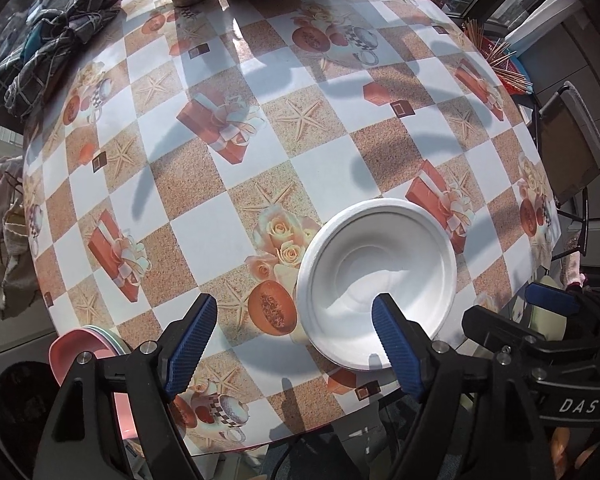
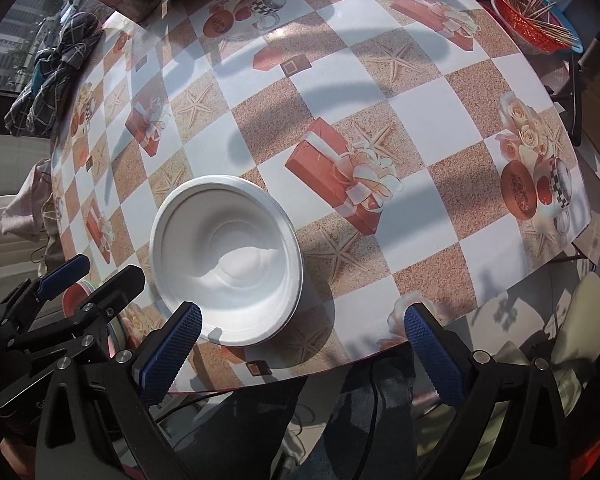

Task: Organize plates and bowls
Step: 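Move both open tools back over the white plate stack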

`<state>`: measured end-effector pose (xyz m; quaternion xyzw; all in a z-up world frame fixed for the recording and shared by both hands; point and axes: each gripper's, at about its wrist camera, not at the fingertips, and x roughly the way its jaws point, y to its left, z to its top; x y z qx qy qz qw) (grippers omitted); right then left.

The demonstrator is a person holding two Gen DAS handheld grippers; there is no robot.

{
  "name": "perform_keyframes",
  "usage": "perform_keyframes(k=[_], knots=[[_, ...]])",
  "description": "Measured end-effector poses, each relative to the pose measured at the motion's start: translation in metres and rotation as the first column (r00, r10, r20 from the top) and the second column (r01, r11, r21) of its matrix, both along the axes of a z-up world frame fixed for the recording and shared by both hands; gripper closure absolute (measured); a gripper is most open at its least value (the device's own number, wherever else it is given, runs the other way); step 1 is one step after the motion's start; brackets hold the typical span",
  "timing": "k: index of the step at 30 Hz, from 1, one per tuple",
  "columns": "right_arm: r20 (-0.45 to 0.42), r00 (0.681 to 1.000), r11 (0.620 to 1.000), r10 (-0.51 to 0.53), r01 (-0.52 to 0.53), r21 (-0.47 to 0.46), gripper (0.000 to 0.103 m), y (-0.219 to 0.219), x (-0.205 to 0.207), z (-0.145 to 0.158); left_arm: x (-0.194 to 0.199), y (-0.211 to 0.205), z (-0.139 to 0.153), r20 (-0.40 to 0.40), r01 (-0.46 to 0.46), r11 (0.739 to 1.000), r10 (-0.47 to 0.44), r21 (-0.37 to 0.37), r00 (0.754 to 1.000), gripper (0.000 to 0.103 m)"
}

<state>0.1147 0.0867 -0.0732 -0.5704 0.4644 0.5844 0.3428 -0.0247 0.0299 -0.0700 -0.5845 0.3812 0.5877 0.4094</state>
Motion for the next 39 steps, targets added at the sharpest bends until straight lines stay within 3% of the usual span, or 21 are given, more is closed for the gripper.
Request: perform_keyframes(k=[7,15,39], knots=[[-0.004,1.000,0.996,-0.028,0.028,0.088,0.001,0.004,0.005,0.014,-0.006,-0.003,0.006,-0.025,-0.030,0.999,0.030,0.023,0.999,0.000],[-0.005,0.995,0.991,-0.096,0.096,0.093,0.001,0.008,0.017,0.017,-0.003,-0.003,0.011,-0.020,-0.009,0.999,0.010,0.039,1.000,0.000],[-0.024,0.998,0.997,-0.063,0.064,0.050,0.001,0.013,0.001,0.012,-0.012,-0.011,0.016,-0.030,-0.042,0.999,0.043,0.021,0.999,0.000]])
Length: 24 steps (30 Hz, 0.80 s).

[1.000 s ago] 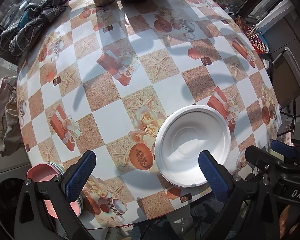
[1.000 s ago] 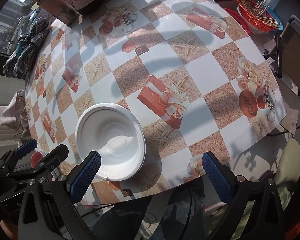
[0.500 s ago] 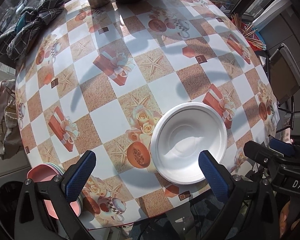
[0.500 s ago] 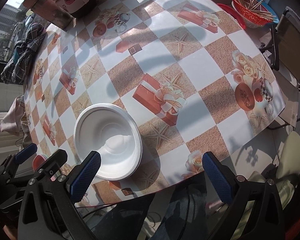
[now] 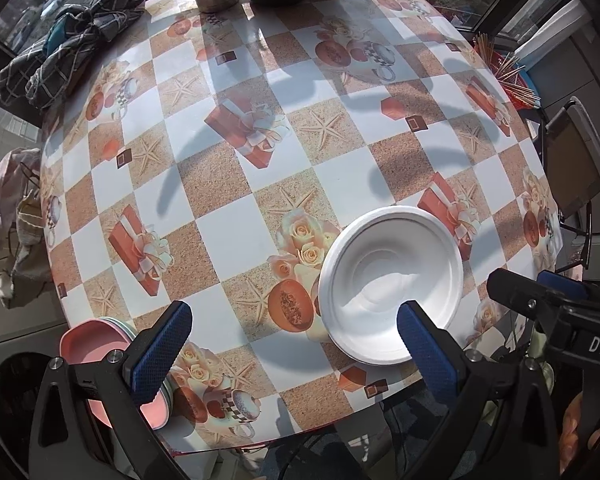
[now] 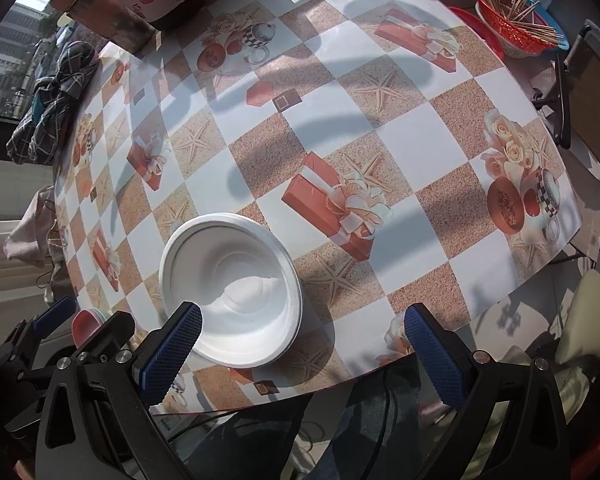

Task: Organize plates and bowls
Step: 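Move both open tools back over the white plate stack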

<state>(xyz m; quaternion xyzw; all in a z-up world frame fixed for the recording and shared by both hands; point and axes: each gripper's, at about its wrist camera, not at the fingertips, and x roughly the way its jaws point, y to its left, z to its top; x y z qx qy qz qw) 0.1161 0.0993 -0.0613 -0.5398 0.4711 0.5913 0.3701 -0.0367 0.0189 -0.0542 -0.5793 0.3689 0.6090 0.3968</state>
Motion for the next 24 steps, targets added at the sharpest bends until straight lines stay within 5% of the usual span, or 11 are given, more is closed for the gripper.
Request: perform_keyframes(k=[24], knots=[[-0.008,1.000,0.998,0.030,-0.030,-0.048,0.001,0.007,-0.022,-0.005,-0.018,-0.002,0.013,-0.041,-0.017,1.000,0.016,-0.016,0.999,0.000]])
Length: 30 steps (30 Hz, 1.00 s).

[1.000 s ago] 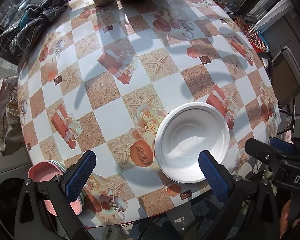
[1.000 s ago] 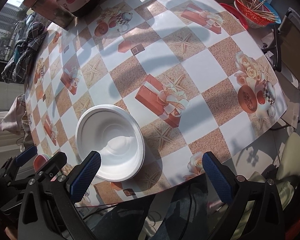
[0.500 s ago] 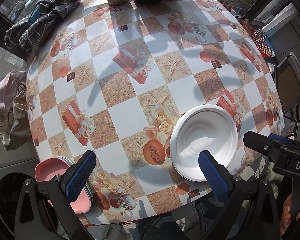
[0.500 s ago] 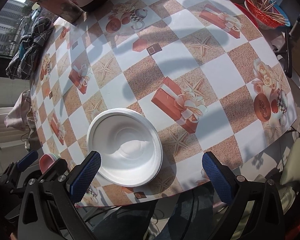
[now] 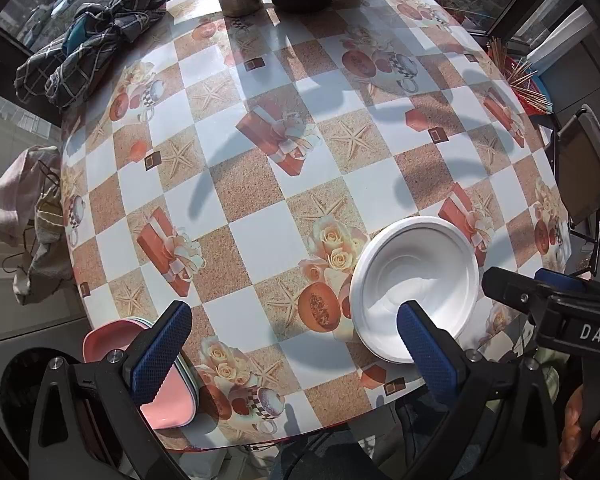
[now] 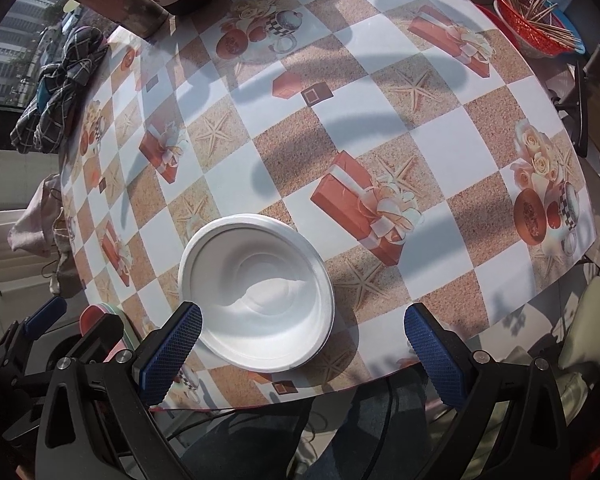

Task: Organize plates and bowls
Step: 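Move both open tools back over the white plate stack, then close both tools on the rim of the white plate stack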

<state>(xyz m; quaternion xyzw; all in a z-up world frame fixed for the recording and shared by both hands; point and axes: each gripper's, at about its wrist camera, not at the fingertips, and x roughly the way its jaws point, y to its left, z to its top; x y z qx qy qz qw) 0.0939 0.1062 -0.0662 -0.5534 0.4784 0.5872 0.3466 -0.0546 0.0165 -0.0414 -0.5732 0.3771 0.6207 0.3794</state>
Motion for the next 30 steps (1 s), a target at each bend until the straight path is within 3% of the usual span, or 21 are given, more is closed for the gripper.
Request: perform_keyframes(k=[7,16,20,26,30], knots=[[-0.002,0.999,0.999,-0.050,0.050,-0.016,0.001,0.002,0.015,-0.010,0.008,0.000,-0.014,0.034,0.020,0.999,-0.019,-0.025,0.999,0.000],[0.090,0.990,0.988,-0.105,0.114,-0.102,0.001,-0.015,0.053,-0.044,0.025,-0.008,-0.052,0.102,0.016,0.995,-0.006,-0.099,0.995,0.000],[0.131,0.990,0.992,-0.049,0.064,-0.108,0.001,-0.020,0.056,-0.054,0.033,-0.005,-0.066,0.107,0.018,0.994,-0.006,-0.110,0.994,0.000],[0.161,0.982,0.994,0.101,-0.092,-0.062,0.001,-0.021,0.037,-0.059,0.038,0.000,-0.086,0.104,-0.014,0.992,0.027,-0.122,0.994,0.000],[0.161,0.979,0.992,0.122,-0.115,-0.055,0.001,-0.014,0.030,-0.065,0.035,-0.002,-0.097,0.105,-0.050,0.991,0.063,-0.126,0.992,0.000]])
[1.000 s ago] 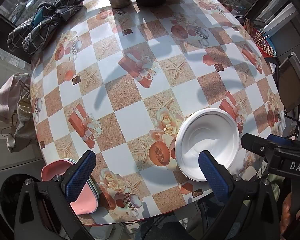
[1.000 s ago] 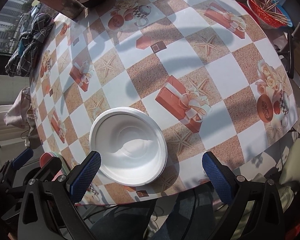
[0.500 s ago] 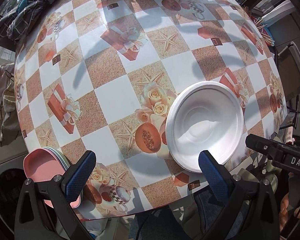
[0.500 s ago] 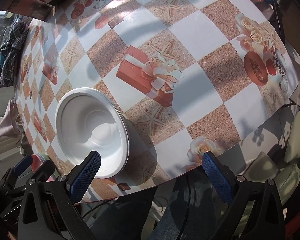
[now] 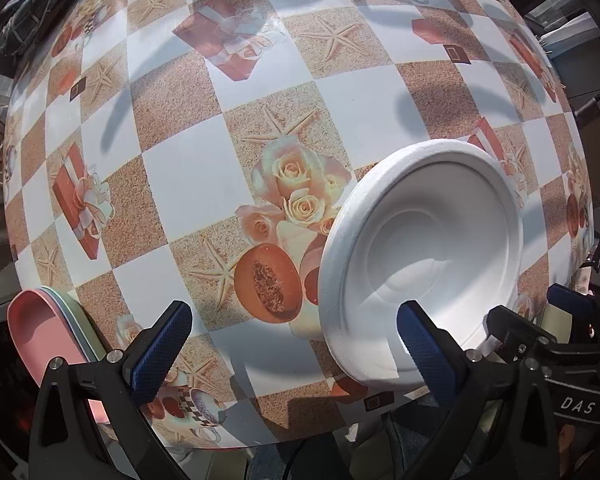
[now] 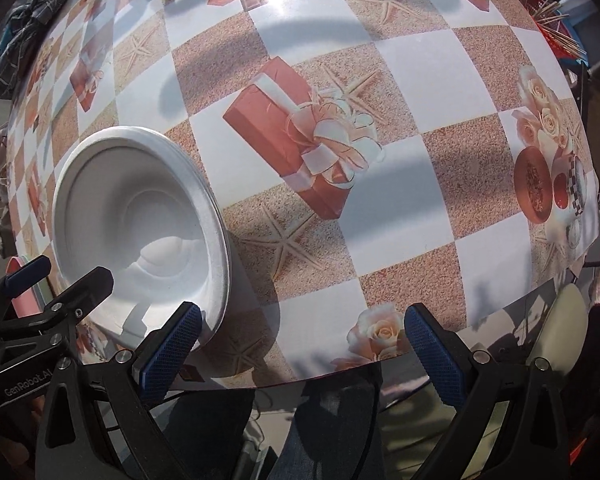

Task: Organize plates and bowls
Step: 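Close both tools on the rim of the white plate stack, then lift the white stack with both tools and carry it toward the pink plate stack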

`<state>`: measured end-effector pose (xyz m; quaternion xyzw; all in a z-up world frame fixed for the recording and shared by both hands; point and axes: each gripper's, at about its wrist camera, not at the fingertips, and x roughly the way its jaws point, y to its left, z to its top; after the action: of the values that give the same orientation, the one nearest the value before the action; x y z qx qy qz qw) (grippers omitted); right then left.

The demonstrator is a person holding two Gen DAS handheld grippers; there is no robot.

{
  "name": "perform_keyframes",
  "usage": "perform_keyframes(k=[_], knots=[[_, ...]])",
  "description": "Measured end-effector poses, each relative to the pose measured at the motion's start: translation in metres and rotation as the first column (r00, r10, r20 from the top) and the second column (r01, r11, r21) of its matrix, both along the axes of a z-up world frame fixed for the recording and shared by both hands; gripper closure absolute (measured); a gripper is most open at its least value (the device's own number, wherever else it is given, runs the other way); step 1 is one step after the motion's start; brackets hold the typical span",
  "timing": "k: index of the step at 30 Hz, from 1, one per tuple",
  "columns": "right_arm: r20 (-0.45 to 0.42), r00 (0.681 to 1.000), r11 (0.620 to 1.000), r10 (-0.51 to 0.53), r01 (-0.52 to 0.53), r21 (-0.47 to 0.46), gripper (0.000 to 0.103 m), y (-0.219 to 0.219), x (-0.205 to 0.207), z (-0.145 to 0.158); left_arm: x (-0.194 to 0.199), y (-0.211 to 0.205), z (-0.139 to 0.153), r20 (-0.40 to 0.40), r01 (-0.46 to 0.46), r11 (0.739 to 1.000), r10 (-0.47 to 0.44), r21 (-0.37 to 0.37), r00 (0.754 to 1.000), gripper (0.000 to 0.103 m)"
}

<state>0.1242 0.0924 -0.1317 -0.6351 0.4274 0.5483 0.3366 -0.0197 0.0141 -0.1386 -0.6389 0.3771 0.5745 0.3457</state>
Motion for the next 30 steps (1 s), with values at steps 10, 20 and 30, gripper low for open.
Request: perform_keyframes(k=[10,20,30], knots=[[0.004,0.994,0.993,0.112,-0.112,0.023,0.001,0.018,-0.036,-0.025,-0.006,0.002,-0.034,-0.039,-0.039,0.999,0.038,-0.016,0.999,0.000],[-0.019,0.994,0.993,0.108,-0.107,0.049,0.000,0.024,-0.028,-0.034,-0.007,-0.012,-0.039,0.004,-0.083,0.996,0.083,0.043,0.997,0.000],[-0.050,0.984,0.982,0.170,-0.166,0.086,0.038,0.002,-0.042,-0.007,-0.017,-0.003,-0.038,0.022,-0.061,0.998,0.061,0.015,0.998,0.007]])
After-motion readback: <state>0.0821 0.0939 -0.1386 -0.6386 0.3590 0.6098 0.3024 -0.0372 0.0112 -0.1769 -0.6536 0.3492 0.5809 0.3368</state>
